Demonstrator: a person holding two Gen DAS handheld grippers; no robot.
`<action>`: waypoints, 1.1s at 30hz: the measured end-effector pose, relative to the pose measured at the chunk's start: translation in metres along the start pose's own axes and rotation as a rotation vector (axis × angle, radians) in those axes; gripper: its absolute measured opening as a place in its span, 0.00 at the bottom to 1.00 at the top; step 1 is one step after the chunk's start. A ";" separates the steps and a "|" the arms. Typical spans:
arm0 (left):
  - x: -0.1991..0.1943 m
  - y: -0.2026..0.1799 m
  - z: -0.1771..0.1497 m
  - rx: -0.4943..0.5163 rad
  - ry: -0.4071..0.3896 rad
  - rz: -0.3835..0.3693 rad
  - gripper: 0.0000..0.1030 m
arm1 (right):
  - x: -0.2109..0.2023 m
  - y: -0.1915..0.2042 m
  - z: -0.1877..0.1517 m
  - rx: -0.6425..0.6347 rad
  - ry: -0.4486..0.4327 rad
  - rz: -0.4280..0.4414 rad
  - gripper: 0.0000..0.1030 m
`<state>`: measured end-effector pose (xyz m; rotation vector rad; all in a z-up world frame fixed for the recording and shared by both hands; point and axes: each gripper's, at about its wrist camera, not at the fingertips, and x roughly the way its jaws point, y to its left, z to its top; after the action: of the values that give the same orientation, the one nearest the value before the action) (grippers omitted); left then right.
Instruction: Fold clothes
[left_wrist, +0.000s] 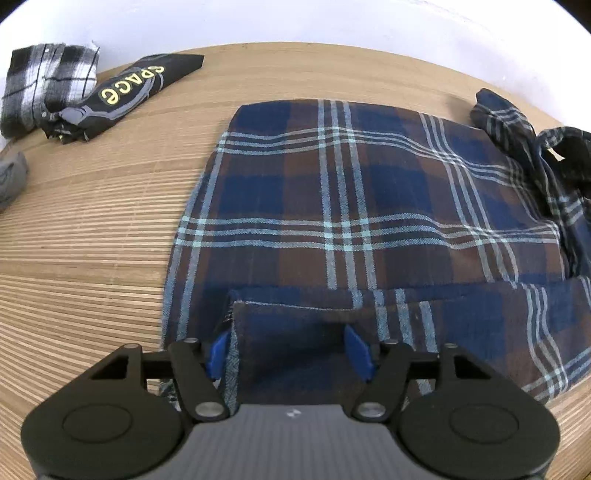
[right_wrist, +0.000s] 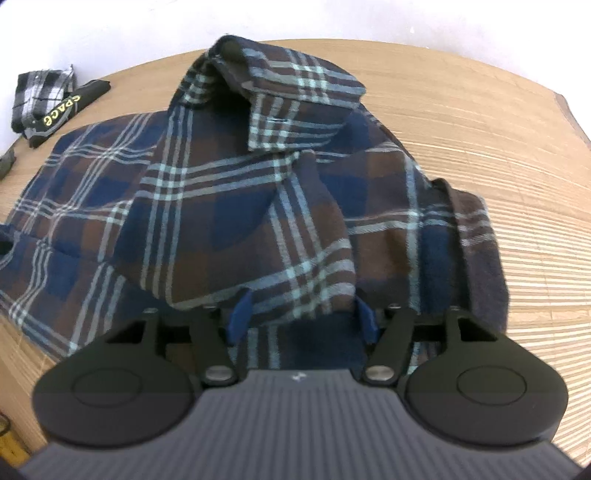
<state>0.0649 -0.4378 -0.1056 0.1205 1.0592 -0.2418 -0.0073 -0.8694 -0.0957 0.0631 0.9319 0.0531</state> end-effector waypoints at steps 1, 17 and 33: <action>0.000 0.003 -0.001 -0.003 0.003 -0.007 0.65 | 0.000 0.001 -0.001 -0.008 -0.001 0.000 0.65; -0.057 -0.011 -0.004 -0.118 -0.197 0.002 0.05 | -0.038 0.002 -0.006 0.077 -0.221 -0.051 0.12; -0.008 -0.011 0.020 -0.007 -0.111 0.206 0.22 | 0.025 -0.001 0.029 -0.034 -0.180 -0.271 0.25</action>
<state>0.0750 -0.4521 -0.0893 0.2067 0.9293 -0.0583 0.0309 -0.8694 -0.0985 -0.0892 0.7525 -0.1852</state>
